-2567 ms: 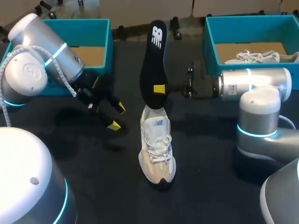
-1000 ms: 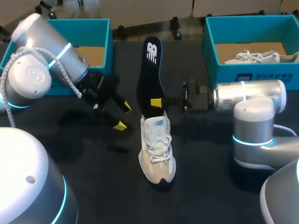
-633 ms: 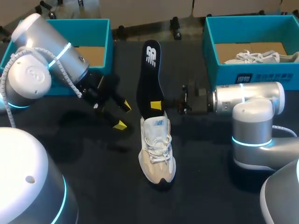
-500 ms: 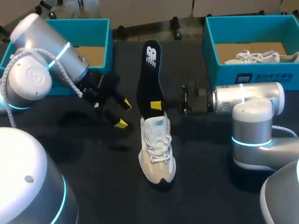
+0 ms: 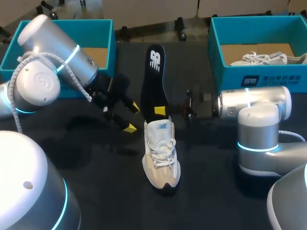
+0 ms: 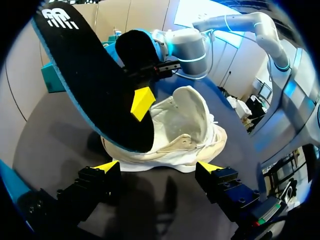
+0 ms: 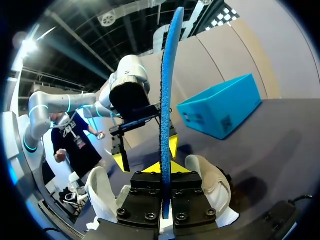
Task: Take the shoe out of the shoebox, open the shoe tongue, remove and reinsert the insole, then place the shoe into the shoebox
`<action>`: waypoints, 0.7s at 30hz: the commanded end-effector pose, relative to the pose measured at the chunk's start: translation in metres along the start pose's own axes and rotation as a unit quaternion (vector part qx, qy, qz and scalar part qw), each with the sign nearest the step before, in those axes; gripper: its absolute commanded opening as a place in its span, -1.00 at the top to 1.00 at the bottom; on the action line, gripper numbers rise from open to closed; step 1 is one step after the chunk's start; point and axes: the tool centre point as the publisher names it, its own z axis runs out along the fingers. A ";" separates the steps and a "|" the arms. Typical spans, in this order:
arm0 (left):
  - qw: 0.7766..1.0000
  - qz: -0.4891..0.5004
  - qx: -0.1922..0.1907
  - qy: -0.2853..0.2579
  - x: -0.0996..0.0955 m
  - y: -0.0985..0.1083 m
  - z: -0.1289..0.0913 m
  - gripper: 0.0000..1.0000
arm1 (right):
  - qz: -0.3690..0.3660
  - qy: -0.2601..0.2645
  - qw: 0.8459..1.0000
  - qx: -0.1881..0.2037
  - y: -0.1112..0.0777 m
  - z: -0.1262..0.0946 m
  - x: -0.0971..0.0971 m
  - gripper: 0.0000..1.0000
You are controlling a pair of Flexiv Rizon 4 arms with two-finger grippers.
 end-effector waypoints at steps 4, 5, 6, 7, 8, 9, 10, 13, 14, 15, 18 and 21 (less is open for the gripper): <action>1.000 -0.002 -0.003 0.000 -0.001 -0.001 0.003 -1.00 | 0.008 0.007 1.000 0.002 -0.009 0.004 0.000 1.00; 1.000 -0.002 -0.003 0.000 -0.001 -0.001 0.003 -1.00 | 0.008 0.007 1.000 0.002 -0.010 0.004 0.001 1.00; 1.000 -0.002 -0.003 0.000 -0.001 -0.001 0.003 -1.00 | 0.009 0.008 1.000 0.001 -0.011 0.004 0.001 1.00; 1.000 -0.002 -0.003 0.000 -0.001 -0.001 0.003 -1.00 | 0.011 0.009 1.000 0.001 -0.013 0.004 0.001 1.00; 1.000 -0.002 -0.003 0.000 -0.001 -0.001 0.003 -1.00 | 0.011 0.010 1.000 0.001 -0.014 0.004 0.001 1.00; 1.000 -0.002 -0.003 0.000 -0.001 -0.001 0.003 -1.00 | 0.014 0.012 1.000 0.001 -0.016 0.004 0.001 1.00; 1.000 -0.002 -0.003 0.000 -0.001 -0.001 0.003 -1.00 | 0.015 0.014 1.000 0.001 -0.017 0.003 0.001 1.00; 1.000 -0.002 -0.003 0.000 -0.001 -0.001 0.003 -1.00 | 0.020 0.021 1.000 0.003 -0.021 0.002 0.000 1.00; 1.000 -0.002 -0.003 0.000 -0.001 -0.001 0.003 -1.00 | 0.022 0.025 0.999 0.003 -0.023 0.002 0.000 1.00; 1.000 -0.002 -0.003 0.000 -0.001 -0.001 0.003 -1.00 | 0.024 0.029 0.999 0.002 -0.024 0.002 0.000 1.00; 1.000 -0.002 -0.003 0.000 -0.001 -0.001 0.003 -1.00 | 0.031 0.031 0.999 0.006 -0.029 0.002 0.000 1.00; 1.000 -0.002 -0.003 0.000 -0.001 -0.001 0.003 -1.00 | 0.038 0.031 0.999 0.009 -0.034 0.003 0.001 1.00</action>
